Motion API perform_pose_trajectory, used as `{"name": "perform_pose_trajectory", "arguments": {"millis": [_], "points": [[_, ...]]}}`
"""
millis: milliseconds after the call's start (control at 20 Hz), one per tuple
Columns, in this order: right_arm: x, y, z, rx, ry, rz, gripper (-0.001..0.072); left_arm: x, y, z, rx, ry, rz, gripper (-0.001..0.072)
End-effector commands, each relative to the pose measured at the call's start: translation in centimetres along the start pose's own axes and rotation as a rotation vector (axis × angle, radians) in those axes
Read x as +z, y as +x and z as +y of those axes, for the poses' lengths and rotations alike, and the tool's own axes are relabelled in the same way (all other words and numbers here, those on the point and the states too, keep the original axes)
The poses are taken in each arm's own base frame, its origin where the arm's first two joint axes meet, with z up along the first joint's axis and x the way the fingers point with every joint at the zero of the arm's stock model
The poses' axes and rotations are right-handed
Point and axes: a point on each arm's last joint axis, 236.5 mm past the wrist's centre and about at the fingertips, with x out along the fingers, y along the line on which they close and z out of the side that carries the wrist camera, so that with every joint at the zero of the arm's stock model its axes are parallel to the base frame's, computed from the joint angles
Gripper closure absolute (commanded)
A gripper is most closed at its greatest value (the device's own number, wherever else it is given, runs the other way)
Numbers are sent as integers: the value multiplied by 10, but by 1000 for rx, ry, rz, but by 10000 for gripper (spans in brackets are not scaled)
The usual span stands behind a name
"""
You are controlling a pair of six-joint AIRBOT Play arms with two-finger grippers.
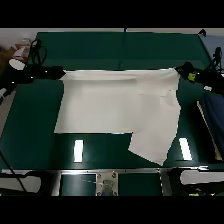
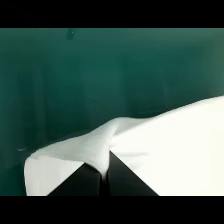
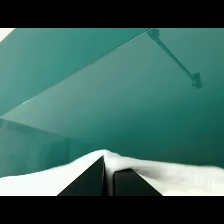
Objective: Fold the shirts.
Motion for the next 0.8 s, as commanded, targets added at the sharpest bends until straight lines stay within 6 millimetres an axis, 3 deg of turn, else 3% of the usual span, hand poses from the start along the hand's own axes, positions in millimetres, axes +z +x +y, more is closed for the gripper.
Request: {"name": "perform_pose_trajectory", "arguments": {"millis": [0, 200, 350, 450, 550, 750], "points": [[20, 48, -16, 39, 72, 18, 696, 25, 26, 21, 37, -40, -85, 683], [66, 49, 9, 90, 35, -50, 696, 77, 9, 9, 26, -8, -202, 683], [79, 46, 19, 103, 12, -73, 695, 96, 2, 2, 13, -4, -244, 683], [70, 48, 14, 90, 1, -40, 696, 88, 5, 1, 3, -3, -214, 683], [41, 49, -2, 29, -24, 75, 696, 69, 15, 1, -13, 3, -142, 683], [-14, 32, -61, -182, -82, 314, 697, -2, 37, 23, 29, -16, 81, 683]]}}
